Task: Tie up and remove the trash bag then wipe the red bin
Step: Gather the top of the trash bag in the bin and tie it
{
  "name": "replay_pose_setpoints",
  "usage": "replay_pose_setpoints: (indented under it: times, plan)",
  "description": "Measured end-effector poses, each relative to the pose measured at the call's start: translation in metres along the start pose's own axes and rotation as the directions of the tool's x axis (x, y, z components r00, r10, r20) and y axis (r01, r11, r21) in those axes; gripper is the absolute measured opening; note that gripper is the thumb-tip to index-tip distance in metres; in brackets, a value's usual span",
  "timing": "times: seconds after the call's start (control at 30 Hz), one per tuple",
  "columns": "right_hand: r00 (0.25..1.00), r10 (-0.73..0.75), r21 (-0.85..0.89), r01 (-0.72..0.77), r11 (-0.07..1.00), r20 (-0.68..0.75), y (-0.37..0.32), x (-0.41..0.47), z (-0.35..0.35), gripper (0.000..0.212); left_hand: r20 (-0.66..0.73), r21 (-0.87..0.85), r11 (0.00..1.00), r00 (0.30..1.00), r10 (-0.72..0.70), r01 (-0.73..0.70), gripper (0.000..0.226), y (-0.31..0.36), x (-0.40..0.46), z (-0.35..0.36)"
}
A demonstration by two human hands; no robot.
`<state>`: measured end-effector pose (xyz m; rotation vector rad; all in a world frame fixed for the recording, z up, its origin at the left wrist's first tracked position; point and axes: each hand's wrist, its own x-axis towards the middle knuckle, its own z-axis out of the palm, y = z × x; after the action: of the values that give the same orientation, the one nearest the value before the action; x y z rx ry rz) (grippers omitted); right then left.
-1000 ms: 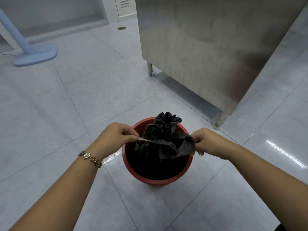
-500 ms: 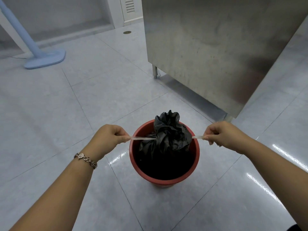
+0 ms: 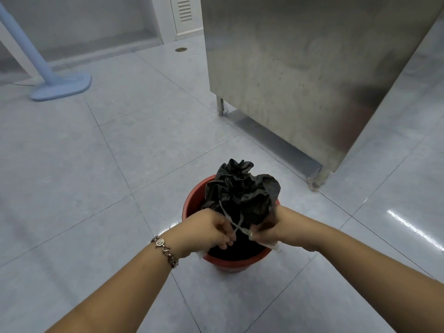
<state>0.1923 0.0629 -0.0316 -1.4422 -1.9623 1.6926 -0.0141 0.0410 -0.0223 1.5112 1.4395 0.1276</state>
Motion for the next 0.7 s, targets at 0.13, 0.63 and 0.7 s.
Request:
replay_pose_setpoints:
  times: [0.13, 0.63, 0.7]
  plan:
    - [0.996, -0.031, -0.234, 0.010, 0.972, -0.089, -0.004, 0.001, 0.011, 0.007, -0.080, -0.202, 0.979, 0.996, -0.050, 0.033, 0.016, 0.006, 0.001, 0.009]
    - [0.970, 0.109, 0.529, 0.025, 0.848, -0.219, -0.020, 0.002, 0.042, 0.015, -0.186, -0.699, 0.714, 0.957, -0.222, 0.030, 0.015, 0.004, -0.016, 0.025]
    - [0.971, 0.152, 0.687, 0.017, 0.727, -0.184, -0.019, 0.004, 0.046, 0.016, -0.172, -0.706, 0.708, 0.965, -0.199, 0.020, 0.013, 0.002, -0.016, 0.024]
